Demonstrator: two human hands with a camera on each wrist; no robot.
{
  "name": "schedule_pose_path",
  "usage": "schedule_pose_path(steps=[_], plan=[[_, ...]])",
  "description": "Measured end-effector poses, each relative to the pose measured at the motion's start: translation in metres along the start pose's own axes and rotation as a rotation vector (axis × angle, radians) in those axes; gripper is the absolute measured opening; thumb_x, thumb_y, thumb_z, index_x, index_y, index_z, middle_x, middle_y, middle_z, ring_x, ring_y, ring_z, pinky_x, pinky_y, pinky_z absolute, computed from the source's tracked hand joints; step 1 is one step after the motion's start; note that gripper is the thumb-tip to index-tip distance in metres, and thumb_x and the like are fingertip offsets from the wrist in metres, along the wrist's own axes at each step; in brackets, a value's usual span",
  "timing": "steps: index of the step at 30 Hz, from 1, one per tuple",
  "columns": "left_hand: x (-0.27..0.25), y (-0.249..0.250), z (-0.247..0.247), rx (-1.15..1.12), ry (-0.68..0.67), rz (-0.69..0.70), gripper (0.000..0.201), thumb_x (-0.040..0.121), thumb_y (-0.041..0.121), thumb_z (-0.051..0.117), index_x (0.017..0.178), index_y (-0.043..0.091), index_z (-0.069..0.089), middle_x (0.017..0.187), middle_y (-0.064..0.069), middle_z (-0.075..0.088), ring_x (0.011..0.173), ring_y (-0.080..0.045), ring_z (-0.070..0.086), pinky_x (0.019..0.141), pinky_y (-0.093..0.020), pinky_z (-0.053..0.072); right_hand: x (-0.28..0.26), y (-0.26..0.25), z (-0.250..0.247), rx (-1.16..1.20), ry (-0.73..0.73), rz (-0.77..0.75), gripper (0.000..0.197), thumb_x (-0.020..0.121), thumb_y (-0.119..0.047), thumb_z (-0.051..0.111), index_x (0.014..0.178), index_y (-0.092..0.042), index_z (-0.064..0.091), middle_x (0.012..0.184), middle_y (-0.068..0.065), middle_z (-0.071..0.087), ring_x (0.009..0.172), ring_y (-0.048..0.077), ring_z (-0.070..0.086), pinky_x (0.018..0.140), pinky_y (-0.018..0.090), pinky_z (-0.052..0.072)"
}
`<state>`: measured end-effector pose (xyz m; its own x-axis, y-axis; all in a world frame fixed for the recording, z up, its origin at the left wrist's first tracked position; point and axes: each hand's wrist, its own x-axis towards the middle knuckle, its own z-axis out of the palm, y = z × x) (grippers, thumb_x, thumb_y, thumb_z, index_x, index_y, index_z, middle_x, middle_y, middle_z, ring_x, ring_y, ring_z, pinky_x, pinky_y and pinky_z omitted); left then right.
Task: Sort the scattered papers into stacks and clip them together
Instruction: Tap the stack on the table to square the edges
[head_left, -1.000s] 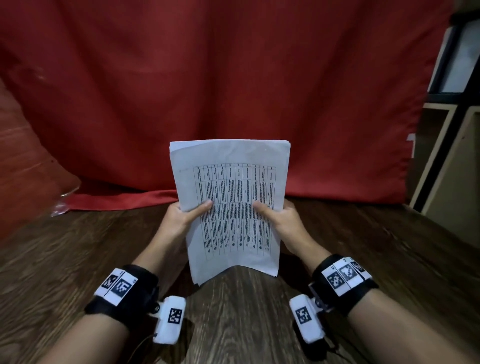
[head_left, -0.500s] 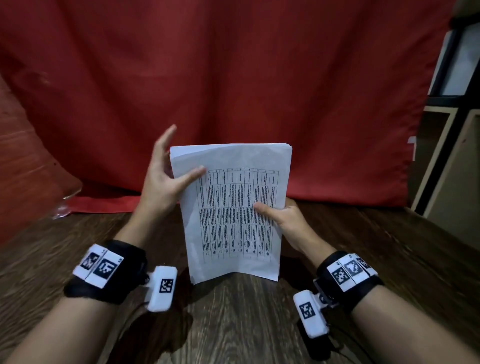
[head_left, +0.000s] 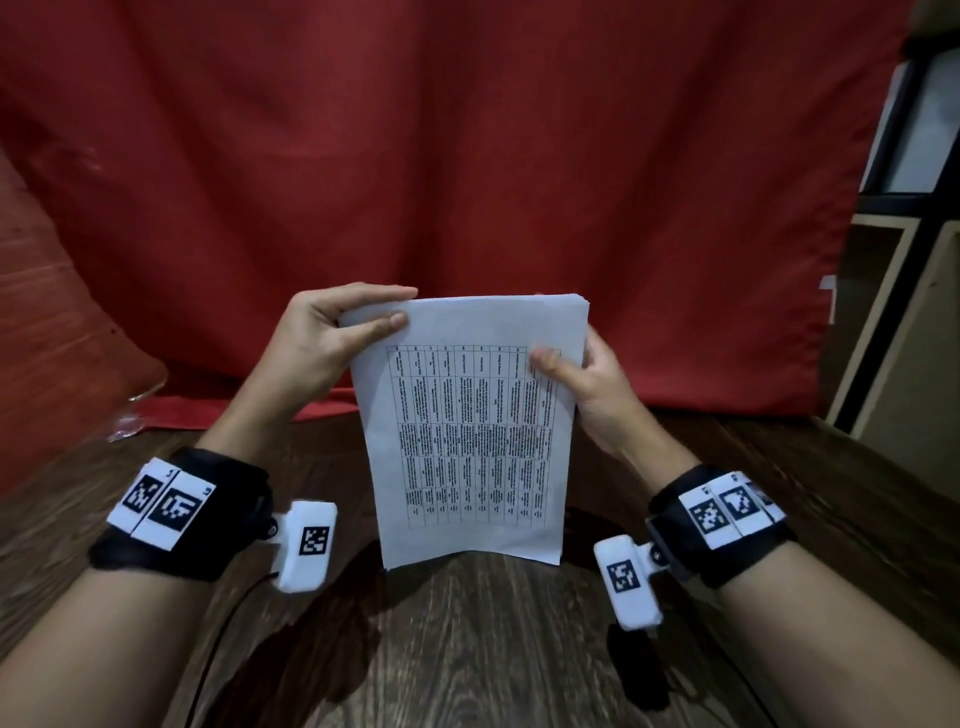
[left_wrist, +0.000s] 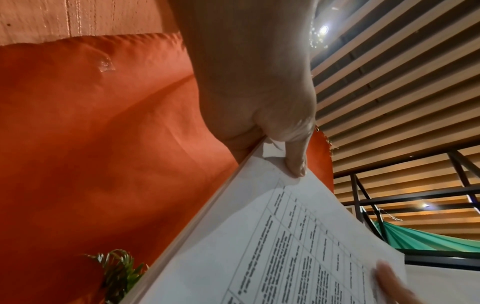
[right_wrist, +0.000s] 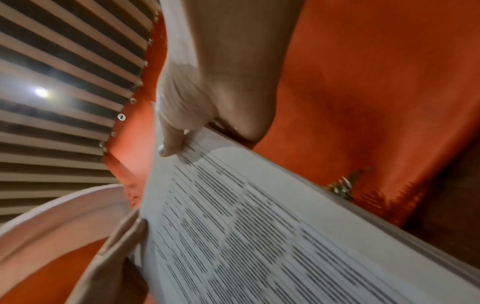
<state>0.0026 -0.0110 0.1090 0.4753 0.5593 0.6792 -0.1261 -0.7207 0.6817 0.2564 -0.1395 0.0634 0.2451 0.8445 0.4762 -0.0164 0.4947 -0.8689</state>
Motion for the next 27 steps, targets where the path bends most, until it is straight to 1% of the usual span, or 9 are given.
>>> schedule_pose_path(steps=[2,7,10,13,16,18,21,23,27], plan=[[0.000,0.001,0.001,-0.011,0.016,-0.008,0.032,0.092,0.005,0.077,0.121,0.017,0.075,0.097,0.021,0.080,0.090,0.007,0.070,0.081,-0.010,0.054,0.006,-0.013,0.003,-0.011,-0.009,-0.030,0.046,0.084,-0.017,0.069,0.128,-0.024,0.058,0.114,0.005,0.072,0.102,0.021,0.069,0.089,0.036,0.059],[-0.014,-0.021,0.012,-0.260,0.121,-0.108,0.063,0.084,0.019,0.088,0.138,0.035,0.060,0.105,0.009,0.078,0.095,-0.007,0.073,0.084,-0.023,0.061,0.000,-0.008,0.000,0.039,0.018,0.045,0.036,0.089,-0.020,0.064,0.121,-0.005,0.062,0.112,0.011,0.075,0.100,0.024,0.073,0.082,0.034,0.060],[-0.027,-0.042,0.024,-0.349,0.020,-0.288,0.056,0.071,0.043,0.092,0.120,0.022,0.074,0.114,-0.002,0.081,0.103,-0.019,0.078,0.095,-0.039,0.063,-0.006,0.005,-0.001,0.044,0.020,0.088,0.048,0.084,-0.023,0.070,0.127,-0.002,0.060,0.119,0.012,0.073,0.109,0.025,0.071,0.091,0.038,0.058],[-0.039,-0.054,0.034,-0.403,-0.012,-0.381,0.046,0.073,0.041,0.094,0.110,0.016,0.081,0.121,-0.012,0.079,0.110,-0.030,0.077,0.111,-0.057,0.052,-0.015,0.023,0.000,-0.095,0.013,0.172,0.056,0.074,-0.039,0.080,0.122,-0.014,0.067,0.118,0.002,0.075,0.112,0.013,0.070,0.104,0.037,0.051],[-0.042,-0.050,0.039,-0.420,0.041,-0.384,0.045,0.081,0.038,0.086,0.116,0.011,0.077,0.122,-0.016,0.079,0.112,-0.036,0.076,0.109,-0.060,0.052,-0.020,0.026,0.001,-0.195,0.004,0.178,0.024,0.086,-0.035,0.073,0.109,-0.034,0.067,0.103,-0.019,0.075,0.103,-0.006,0.068,0.095,0.017,0.052],[-0.042,-0.044,0.041,-0.425,0.087,-0.362,0.034,0.088,0.025,0.076,0.119,0.010,0.074,0.122,-0.015,0.079,0.113,-0.037,0.076,0.102,-0.054,0.058,-0.017,0.022,-0.001,-0.176,0.009,0.130,0.022,0.088,-0.026,0.074,0.108,-0.032,0.066,0.097,-0.022,0.074,0.098,-0.011,0.067,0.083,0.007,0.050],[-0.053,-0.045,0.047,-0.438,0.113,-0.362,0.030,0.088,0.020,0.073,0.117,0.013,0.074,0.119,-0.011,0.080,0.111,-0.035,0.077,0.091,-0.042,0.065,-0.018,0.025,-0.002,-0.127,0.054,0.135,0.043,0.080,-0.025,0.080,0.119,-0.017,0.064,0.110,-0.005,0.075,0.102,0.000,0.071,0.094,0.022,0.055],[-0.066,-0.055,0.054,-0.459,0.103,-0.435,0.033,0.089,0.019,0.072,0.122,0.013,0.073,0.123,-0.012,0.079,0.113,-0.035,0.076,0.097,-0.050,0.063,-0.025,0.037,-0.006,-0.193,0.046,0.172,0.036,0.076,-0.036,0.079,0.109,-0.023,0.073,0.113,-0.001,0.076,0.109,0.011,0.071,0.103,0.036,0.052],[-0.090,-0.070,0.061,-0.514,0.003,-0.555,0.025,0.100,0.010,0.066,0.122,0.008,0.076,0.129,-0.025,0.073,0.114,-0.044,0.074,0.099,-0.060,0.058,-0.043,0.056,-0.023,-0.340,-0.055,0.256,0.030,0.087,-0.038,0.073,0.112,-0.023,0.075,0.114,-0.007,0.076,0.111,0.009,0.070,0.105,0.034,0.051]])
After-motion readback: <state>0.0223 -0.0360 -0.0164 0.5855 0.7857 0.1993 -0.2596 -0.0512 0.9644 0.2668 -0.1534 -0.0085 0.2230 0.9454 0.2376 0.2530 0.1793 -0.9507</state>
